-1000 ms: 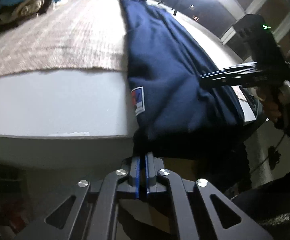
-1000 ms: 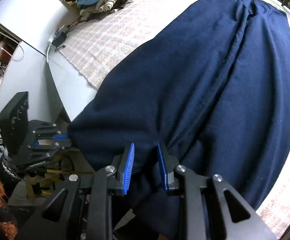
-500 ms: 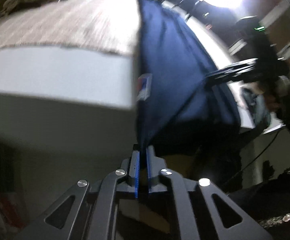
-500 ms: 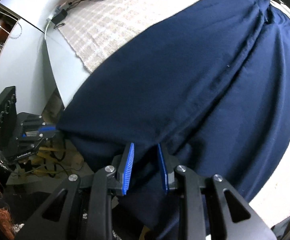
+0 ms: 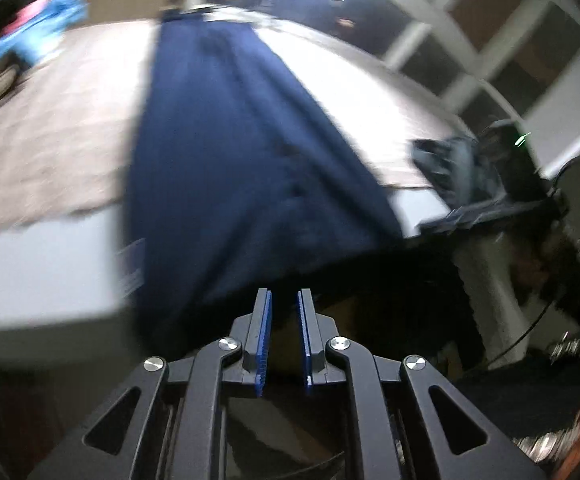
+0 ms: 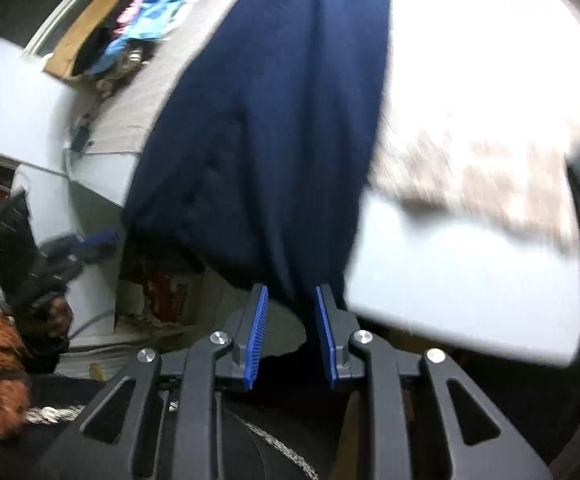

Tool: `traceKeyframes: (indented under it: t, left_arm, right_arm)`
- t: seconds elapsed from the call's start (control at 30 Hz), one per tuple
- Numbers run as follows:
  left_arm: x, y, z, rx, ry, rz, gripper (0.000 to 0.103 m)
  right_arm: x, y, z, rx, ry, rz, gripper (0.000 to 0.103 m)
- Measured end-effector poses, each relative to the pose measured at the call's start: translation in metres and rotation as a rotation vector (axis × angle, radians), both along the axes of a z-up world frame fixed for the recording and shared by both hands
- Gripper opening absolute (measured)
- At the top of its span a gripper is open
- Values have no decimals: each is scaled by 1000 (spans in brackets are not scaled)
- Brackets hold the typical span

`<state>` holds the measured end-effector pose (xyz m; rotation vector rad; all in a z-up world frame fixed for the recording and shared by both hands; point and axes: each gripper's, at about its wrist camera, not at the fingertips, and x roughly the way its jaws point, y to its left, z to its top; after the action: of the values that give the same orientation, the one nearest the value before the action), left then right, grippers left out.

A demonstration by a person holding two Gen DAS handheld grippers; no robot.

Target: Fold clothes

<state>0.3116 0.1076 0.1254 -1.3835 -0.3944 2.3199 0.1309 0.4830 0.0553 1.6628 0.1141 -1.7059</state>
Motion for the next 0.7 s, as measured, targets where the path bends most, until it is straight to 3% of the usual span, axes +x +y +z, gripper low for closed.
traceKeyframes:
  t: [0.07, 0.17, 0.37, 0.53, 0.6, 0.67, 0.7]
  left_arm:
    - [-17, 30, -5, 1, -4, -74, 16]
    - [-29, 63, -21, -46, -34, -159, 14]
    - [-28, 67, -57, -119, -132, -165, 17]
    - [-36, 66, -71, -94, -141, -151, 22]
    - [-32, 70, -70, -65, -121, -162, 16]
    - [-29, 74, -67, -36, -94, -167, 2]
    - [-29, 76, -66, -34, -86, -169, 2]
  right_arm:
    - [4, 11, -9, -7, -6, -46, 24]
    - [11, 18, -25, -5, 8, -64, 24]
    - [14, 24, -39, -4, 49, -42, 27]
    - [10, 19, -44, -15, 68, 4, 35]
    - [8, 15, -46, -11, 73, 20, 35]
    - [7, 11, -49, -11, 73, 43, 35]
    - [7, 9, -50, -13, 70, 55, 35]
